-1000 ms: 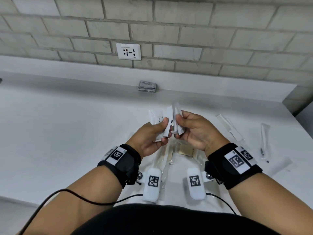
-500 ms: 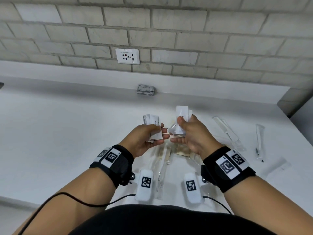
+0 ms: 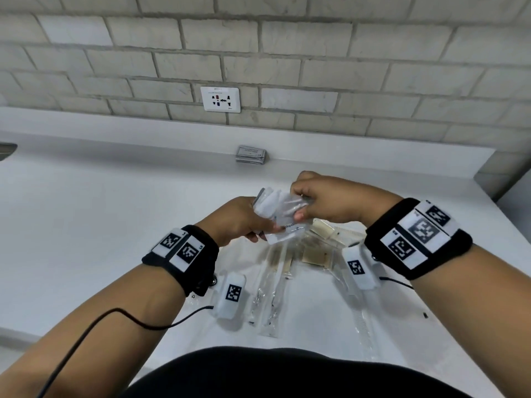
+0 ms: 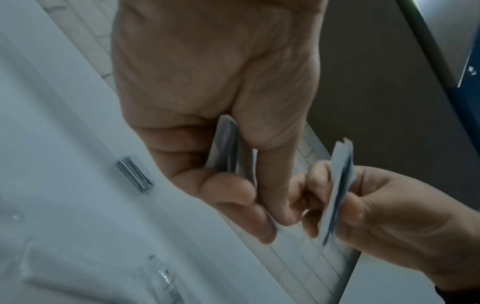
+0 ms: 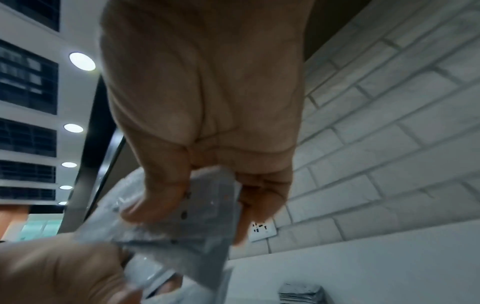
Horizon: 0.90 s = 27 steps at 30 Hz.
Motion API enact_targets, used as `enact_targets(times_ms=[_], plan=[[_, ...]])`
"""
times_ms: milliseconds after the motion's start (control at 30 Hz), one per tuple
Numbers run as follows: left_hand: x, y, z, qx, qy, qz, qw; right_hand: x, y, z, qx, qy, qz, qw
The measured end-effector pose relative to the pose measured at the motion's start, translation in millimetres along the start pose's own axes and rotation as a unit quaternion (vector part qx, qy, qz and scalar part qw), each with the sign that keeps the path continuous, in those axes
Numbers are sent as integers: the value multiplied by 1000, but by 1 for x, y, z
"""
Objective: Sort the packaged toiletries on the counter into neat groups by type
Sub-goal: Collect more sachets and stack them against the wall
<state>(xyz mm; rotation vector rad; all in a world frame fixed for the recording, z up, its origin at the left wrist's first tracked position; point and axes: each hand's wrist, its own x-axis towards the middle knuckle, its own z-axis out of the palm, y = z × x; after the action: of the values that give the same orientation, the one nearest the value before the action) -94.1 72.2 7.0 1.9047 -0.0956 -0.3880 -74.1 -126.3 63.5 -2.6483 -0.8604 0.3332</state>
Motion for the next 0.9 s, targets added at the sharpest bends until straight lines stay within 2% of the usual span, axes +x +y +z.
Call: enact_targets(times_ms=[67,133,233,300,400,433,467,533,567,600,633,700,800,900], plan=[[0,5,-1,-21,2,8,1000,3,-3,4,-48,-38,12,998],[0,5,-1,-56,0,12,998,6,-5,16,-32,-38,19,999],[0,-1,1,-114,-14,2,993,6,-6,40,89,9,50,995],[0,-8,2,-179,-13,-18,984,4,-2,51,127,37,76,988],[-3,-18,0,-321,3,-40,946,0,17,63,167,83,115,976],[-4,-21,-1,-334,2,-32,942,-2,24,66,230,101,129,959],[-5,-24,-1,-329,2,-26,944,-4,29,67,327,120,136,928],[-8,-26,1,-290,9,-21,957,-5,34,66,539,143,138,819],[-8,-25,3,-269,11,-20,963,-4,33,63,603,138,127,775],[-7,-24,5,-250,11,-19,968,-3,29,60,626,127,112,761],[-7,-22,6,-234,4,-15,972,-2,24,56,620,116,100,769],[-8,-20,9,-217,-11,-7,976,3,15,54,564,116,89,813],[-6,-18,11,-226,-19,-11,974,6,13,52,416,220,90,878],[-3,-17,8,-306,14,-46,951,2,13,53,182,345,4,921]])
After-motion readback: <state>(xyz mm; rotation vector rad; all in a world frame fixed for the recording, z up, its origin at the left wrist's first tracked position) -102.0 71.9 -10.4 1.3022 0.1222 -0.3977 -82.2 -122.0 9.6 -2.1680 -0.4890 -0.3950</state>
